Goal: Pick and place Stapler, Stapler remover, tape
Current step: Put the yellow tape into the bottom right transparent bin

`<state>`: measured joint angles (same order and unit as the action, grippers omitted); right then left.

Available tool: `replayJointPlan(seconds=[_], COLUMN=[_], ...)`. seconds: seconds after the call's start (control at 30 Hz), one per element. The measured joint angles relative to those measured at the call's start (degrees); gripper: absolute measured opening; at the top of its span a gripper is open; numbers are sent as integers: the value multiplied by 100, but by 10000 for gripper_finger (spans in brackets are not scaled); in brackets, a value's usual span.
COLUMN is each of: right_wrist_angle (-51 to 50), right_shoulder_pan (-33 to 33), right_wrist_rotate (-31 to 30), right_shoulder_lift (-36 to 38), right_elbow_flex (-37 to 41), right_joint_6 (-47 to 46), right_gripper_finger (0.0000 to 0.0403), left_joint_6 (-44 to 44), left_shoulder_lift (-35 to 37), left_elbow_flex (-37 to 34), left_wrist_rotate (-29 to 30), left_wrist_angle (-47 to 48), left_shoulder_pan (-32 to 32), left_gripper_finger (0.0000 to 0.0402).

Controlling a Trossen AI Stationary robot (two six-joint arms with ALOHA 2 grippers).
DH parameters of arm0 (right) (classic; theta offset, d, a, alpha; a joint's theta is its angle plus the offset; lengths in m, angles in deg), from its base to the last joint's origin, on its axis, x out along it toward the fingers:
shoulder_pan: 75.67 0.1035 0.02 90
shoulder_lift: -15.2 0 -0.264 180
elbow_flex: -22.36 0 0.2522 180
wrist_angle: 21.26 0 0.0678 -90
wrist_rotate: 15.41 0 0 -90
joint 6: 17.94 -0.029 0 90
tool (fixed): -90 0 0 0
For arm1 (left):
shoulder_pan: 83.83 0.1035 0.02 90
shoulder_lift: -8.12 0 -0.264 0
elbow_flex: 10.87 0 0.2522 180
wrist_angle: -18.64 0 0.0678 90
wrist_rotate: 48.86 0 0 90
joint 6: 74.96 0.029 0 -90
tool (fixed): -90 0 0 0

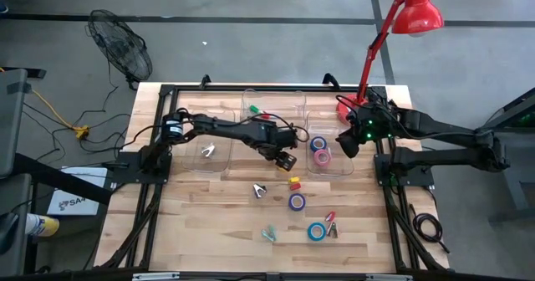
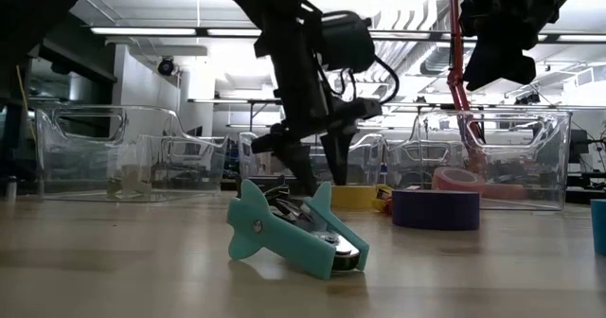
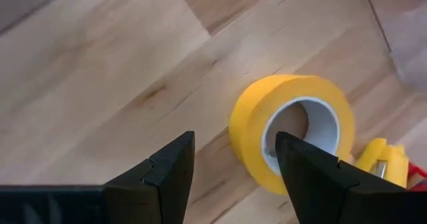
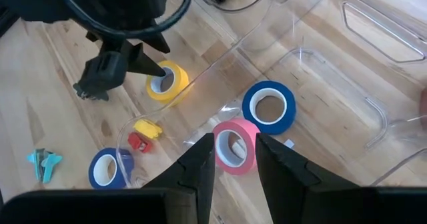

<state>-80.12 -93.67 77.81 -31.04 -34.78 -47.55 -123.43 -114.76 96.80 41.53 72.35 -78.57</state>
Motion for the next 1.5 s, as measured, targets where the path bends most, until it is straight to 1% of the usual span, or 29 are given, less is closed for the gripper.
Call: replayJointPlan(seconds=[0.2,0.3,0.4,0.8,0.87,0.93,1.13,1.27,1.37,1.5], right_wrist_angle=[-4,-7,-10,-13,-13,-15,-15,0,148,638], right_shoulder_pan=[0,1,0,0,0,0,4,4,4,4], right_wrist_rotate=[-11,-11,-11,-9,-9,-9,44,166,368,784], right_shoulder_lift=[0,0,2,0,2,2,2,0,0,2], right_elbow_flex=[0,0,0,0,0,0,0,0,1,0], right_joint_6=[0,0,0,0,0,0,127,232,372,645], right_gripper_finger=[101,101,101,101,101,101,101,101,101,101], left_joint_6=[22,37,66,734,824,884,1115,1333,1528,2014], left_shoulder_lift=[-116,-154,-167,-182,-182,-178,33,515,889,1346], left_elbow_flex=[9,15,28,19,12,-4,-38,-29,-17,26], left_wrist_rotate=[-150,-215,-219,-94,-94,-92,-146,-86,85,213], left_wrist_angle=[55,173,362,1788,2007,2161,2023,1635,1129,234], left_shoulder_pan=[-1,-2,0,-2,-2,-2,-34,-76,-127,-176], left_gripper_finger=[201,189,165,57,42,37,37,37,37,37])
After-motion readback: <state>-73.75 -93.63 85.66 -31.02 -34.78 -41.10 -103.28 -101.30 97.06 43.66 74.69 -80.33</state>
